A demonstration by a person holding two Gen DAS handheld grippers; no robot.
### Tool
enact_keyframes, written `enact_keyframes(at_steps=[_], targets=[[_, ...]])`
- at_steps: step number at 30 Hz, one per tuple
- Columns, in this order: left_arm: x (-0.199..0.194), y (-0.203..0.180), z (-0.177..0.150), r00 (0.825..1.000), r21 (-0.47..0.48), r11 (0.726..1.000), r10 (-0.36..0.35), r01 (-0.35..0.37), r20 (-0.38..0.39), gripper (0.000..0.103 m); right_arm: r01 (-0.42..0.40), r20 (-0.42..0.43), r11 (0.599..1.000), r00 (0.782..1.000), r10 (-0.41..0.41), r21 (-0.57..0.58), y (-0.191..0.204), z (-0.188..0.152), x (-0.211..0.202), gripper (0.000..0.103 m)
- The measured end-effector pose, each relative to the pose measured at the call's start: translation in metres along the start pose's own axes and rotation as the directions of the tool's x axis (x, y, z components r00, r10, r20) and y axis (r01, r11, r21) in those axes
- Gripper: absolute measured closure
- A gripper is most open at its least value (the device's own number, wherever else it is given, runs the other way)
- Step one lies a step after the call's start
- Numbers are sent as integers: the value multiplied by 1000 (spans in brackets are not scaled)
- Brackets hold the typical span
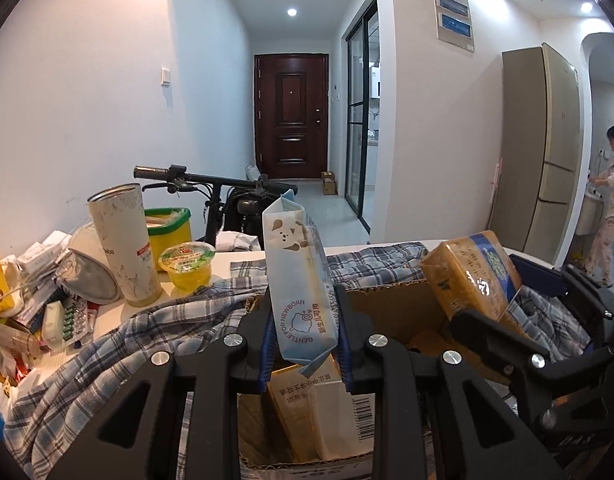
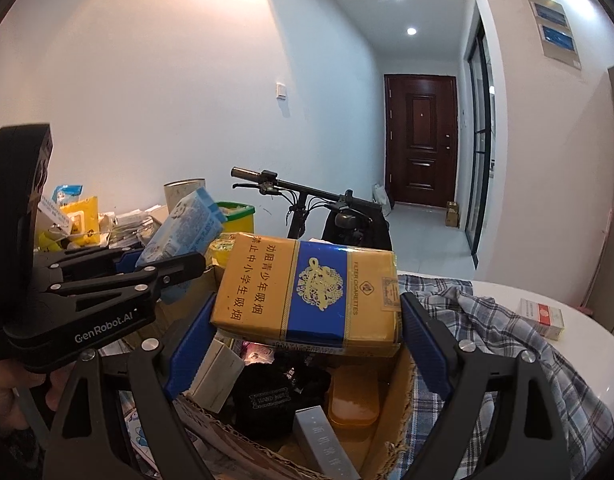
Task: Organize objects
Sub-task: 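Lower the dog-print packet into the cardboard box and open left gripper while right lowers the carton in, then open the right gripper on the carton and withdraw both grippers from the box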
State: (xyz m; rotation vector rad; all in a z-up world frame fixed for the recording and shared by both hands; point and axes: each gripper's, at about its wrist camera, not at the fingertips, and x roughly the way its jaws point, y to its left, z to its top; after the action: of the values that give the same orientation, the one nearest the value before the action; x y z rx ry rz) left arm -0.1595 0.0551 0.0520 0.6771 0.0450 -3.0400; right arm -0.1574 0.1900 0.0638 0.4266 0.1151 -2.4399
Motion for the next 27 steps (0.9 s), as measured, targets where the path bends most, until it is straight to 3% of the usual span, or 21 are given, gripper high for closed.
enact_keyframes(at_steps=[6, 7, 8, 10, 12, 14, 16, 20, 27], targets=[[2, -6, 1, 999, 10, 999, -44, 44, -13, 76, 10, 15, 1000, 1000, -11, 29, -5, 2, -3, 16], [2, -7, 2, 998, 9, 998, -57, 57, -17, 62, 15, 23, 999, 1000, -16, 32, -6, 3, -5, 16], [2, -8, 3, 997, 7, 997, -78, 78, -23, 29, 14, 31, 999, 999, -16, 38, -7, 4, -7, 16], [-2, -6, 5, 1000, -8, 1000, 17, -17, 14, 0, 7, 47, 998, 999, -10, 59, -12, 5, -11, 15], [-7, 2, 6, 999, -30, 999, 24, -23, 44, 0, 15, 51, 997, 999, -19, 79, -18, 6, -13, 15], [-7, 12, 8, 999, -92, 995, -28, 30, 23, 0, 20, 49, 996, 999, -24, 88, -20, 6, -13, 15], [-6, 19, 8, 1000, -123, 992, -30, 30, 8, 0, 16, 42, 996, 999, -20, 90, -20, 6, -12, 15], [-7, 23, 7, 1000, -103, 994, 30, -30, 0, 0, 25, 25, 998, 999, -27, 63, -15, 5, -7, 15], [-6, 17, 5, 1000, -73, 997, 21, -21, -6, 0, 36, 6, 997, 999, -36, 69, -18, 3, -4, 15]])
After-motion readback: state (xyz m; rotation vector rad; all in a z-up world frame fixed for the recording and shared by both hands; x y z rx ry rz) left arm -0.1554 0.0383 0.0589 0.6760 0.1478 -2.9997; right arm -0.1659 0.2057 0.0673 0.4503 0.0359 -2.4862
